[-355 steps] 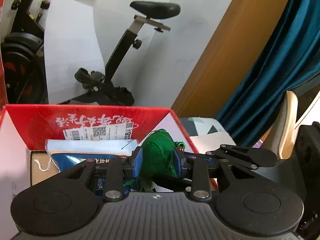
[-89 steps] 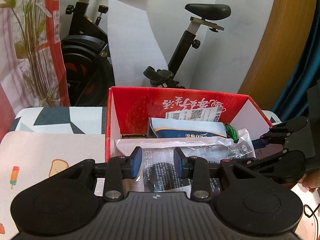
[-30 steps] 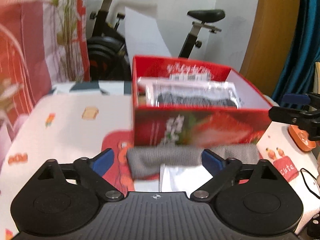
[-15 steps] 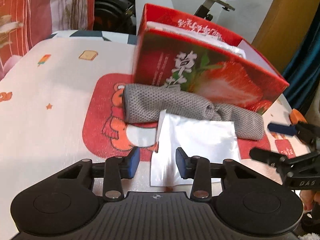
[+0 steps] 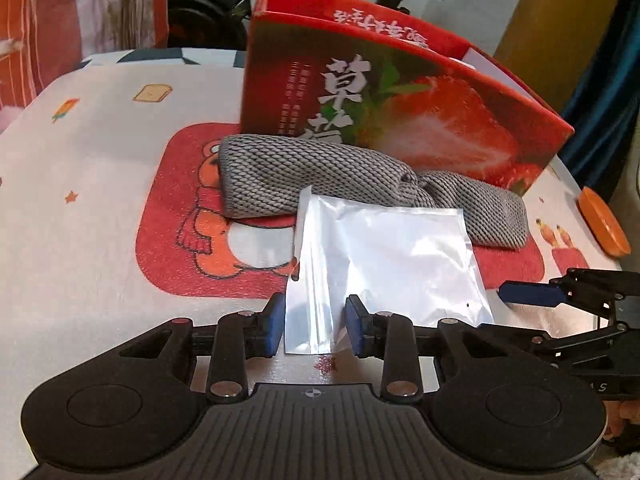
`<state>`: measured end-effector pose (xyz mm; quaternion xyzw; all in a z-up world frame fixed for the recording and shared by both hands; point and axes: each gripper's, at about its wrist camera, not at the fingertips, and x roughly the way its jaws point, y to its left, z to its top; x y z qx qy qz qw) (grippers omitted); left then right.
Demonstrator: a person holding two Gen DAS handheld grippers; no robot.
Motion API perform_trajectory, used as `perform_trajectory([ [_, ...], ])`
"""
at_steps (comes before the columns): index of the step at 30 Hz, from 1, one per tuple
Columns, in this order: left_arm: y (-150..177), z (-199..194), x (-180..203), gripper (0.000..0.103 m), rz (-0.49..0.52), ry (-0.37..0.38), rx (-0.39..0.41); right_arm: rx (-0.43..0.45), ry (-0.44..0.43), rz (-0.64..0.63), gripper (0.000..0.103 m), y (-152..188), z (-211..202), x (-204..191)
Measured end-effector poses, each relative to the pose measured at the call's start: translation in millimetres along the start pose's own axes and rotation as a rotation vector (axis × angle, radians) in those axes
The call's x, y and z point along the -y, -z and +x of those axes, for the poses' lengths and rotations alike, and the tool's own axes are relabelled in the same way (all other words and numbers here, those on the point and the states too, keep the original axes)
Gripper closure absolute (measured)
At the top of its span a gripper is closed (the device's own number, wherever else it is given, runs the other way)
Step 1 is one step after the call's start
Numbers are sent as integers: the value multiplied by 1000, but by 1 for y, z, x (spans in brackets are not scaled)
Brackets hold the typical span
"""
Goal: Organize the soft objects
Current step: 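Close the right tool on the white foil pouch while the left tool grips it too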
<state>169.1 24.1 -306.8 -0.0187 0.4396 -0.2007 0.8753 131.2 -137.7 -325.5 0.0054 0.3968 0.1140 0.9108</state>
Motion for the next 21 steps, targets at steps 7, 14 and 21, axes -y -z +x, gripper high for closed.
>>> perform_trajectory([
  [7, 3, -1, 0, 69, 1, 2, 11, 4, 14, -86, 45, 1, 3, -14],
  [14, 3, 0, -2, 69, -43, 36, 15, 17, 1, -136, 35, -1, 11, -25],
  [21, -1, -4, -4, 71, -85, 102, 32, 29, -4, -158, 35, -4, 15, -26],
])
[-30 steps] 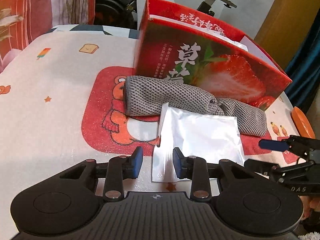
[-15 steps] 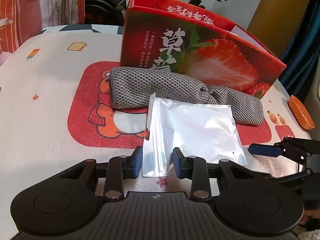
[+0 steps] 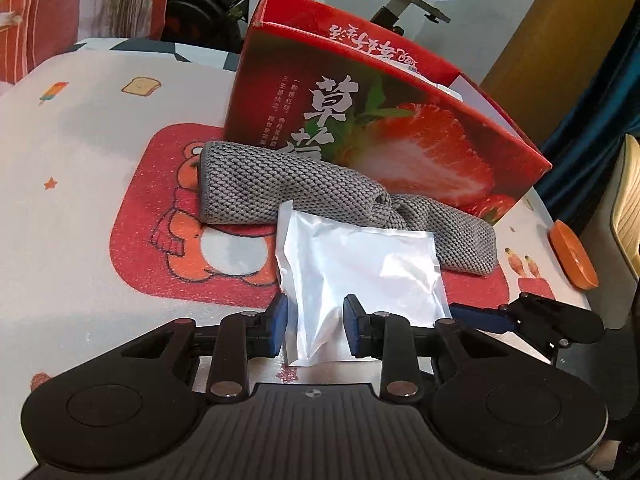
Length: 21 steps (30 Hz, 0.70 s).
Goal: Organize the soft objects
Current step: 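Close the right tool on the white foil pouch while the left tool grips it too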
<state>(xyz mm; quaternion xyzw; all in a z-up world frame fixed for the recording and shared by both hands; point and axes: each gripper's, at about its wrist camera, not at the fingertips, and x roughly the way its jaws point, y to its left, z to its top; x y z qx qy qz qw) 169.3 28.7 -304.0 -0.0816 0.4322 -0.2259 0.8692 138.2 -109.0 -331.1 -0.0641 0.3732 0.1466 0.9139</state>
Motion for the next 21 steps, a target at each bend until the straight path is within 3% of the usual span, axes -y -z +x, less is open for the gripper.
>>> perform_trajectory([
  [7, -1, 1, -5, 71, -30, 4, -7, 5, -3, -8, 37, 1, 1, 1],
  [13, -6, -2, 1, 71, -2, -5, 11, 3, -21, -32, 46, -2, 2, 0],
  [16, -9, -2, 2, 71, 0, -10, 17, 5, -24, -37, 58, -2, 2, -1],
  [20, -15, -3, 2, 71, 4, -14, 29, 2, -32, -41, 63, -3, 2, 0],
  [21, -17, -4, 3, 71, 7, -9, 34, 5, -28, -41, 76, -3, 1, 1],
])
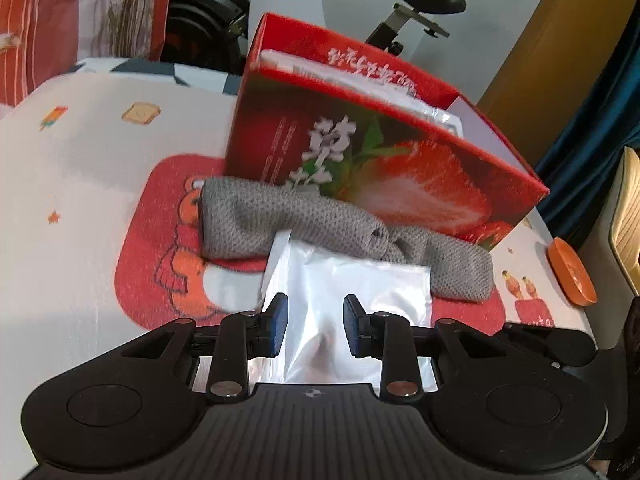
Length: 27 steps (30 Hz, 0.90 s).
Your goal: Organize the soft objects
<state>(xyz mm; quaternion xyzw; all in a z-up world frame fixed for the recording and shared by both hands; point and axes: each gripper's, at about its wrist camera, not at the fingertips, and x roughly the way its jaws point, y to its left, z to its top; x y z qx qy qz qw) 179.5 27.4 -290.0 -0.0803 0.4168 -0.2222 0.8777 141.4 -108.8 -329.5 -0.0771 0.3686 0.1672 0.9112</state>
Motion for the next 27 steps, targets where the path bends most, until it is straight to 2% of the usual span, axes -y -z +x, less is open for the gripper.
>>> perform_trajectory([
  [4, -9, -3, 4, 71, 20, -3, 27, 8, 1, 18, 82, -1, -1, 4],
  [6, -12, -5, 5, 71, 32, -11, 38, 13, -13, 33, 91, -1, -2, 5],
  [10, -10, -7, 7, 70, 81, -38, 45, 6, -49, 123, 93, -6, -5, 16],
  [12, -7, -8, 11, 65, 114, -46, 46, 1, -71, 190, 94, -8, -7, 25],
  [14, -1, -11, 13, 53, 151, -42, 47, -3, -90, 243, 94, -12, -10, 31],
  [16, 4, -16, 15, 48, 189, -41, 52, -6, -108, 284, 94, -15, -12, 36],
  [19, 11, -23, 21, 32, 249, -27, 60, -14, -128, 331, 94, -20, -12, 41],
  [27, 25, -32, 30, 29, 380, -44, 78, -25, -170, 448, 94, -25, -15, 58],
])
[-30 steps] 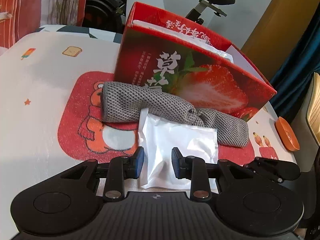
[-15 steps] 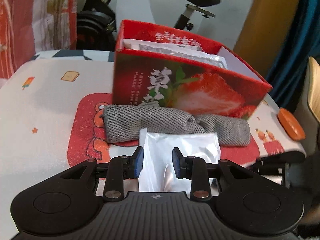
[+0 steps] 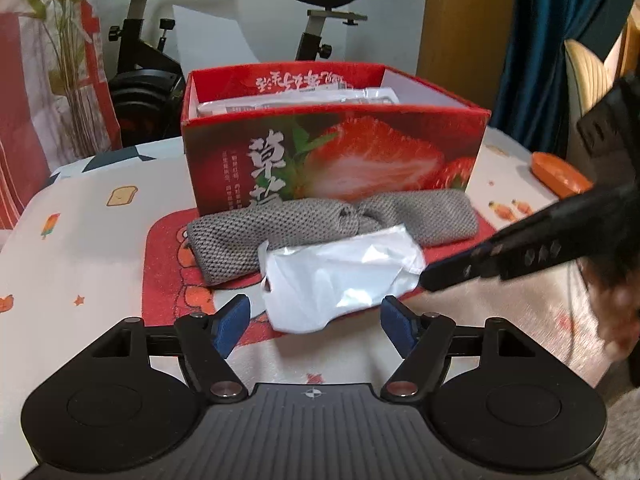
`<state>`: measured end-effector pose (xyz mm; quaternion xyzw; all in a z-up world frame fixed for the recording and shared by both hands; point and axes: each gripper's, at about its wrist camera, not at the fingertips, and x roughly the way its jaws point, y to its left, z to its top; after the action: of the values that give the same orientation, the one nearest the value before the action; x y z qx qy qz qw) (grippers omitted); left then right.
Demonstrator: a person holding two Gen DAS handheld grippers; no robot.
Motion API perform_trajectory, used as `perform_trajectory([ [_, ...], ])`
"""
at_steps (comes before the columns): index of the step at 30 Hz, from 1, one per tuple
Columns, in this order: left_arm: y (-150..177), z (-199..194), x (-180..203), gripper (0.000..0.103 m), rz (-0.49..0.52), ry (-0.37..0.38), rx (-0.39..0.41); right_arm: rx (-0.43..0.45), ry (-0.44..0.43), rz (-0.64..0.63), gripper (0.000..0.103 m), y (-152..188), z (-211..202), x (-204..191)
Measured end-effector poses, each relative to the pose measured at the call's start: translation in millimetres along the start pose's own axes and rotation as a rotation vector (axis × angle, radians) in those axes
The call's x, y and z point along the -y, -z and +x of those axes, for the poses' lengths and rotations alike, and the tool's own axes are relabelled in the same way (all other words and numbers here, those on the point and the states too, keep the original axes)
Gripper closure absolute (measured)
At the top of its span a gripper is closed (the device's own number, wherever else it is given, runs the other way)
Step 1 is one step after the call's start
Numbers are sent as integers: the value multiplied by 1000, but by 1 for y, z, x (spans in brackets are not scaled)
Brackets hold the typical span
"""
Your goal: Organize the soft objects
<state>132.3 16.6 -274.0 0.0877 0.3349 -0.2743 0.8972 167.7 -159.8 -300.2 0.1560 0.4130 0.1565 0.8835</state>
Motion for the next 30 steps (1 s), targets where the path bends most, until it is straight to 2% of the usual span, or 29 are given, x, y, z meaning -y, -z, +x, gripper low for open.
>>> perform_trajectory([
  [7, 6, 16, -2, 29, 12, -7, -64, 7, -3, 2, 95, -5, -4, -4],
  [11, 0, 29, -3, 29, -38, -38, -55, 32, 21, -20, 93, -7, -9, -8],
  [13, -6, 34, -7, 29, -85, -31, -49, 58, 48, -66, 89, -8, -15, -14],
  [15, -11, 38, -8, 29, -118, -30, -51, 90, 91, -137, 76, -8, -20, -22],
  [18, -16, 38, -9, 29, -148, -29, -43, 123, 134, -211, 65, -6, -26, -28],
  [22, -25, 39, -10, 29, -163, -40, -29, 126, 148, -258, 61, -4, -26, -30],
  [25, -30, 38, -11, 29, -172, -58, 3, 127, 166, -293, 51, -1, -23, -32],
  [27, -35, 38, -13, 29, -185, -58, 12, 126, 172, -289, 51, -2, -18, -30],
  [30, -40, 43, -17, 29, -192, -72, 12, 169, 203, -290, 51, -8, -10, -23],
])
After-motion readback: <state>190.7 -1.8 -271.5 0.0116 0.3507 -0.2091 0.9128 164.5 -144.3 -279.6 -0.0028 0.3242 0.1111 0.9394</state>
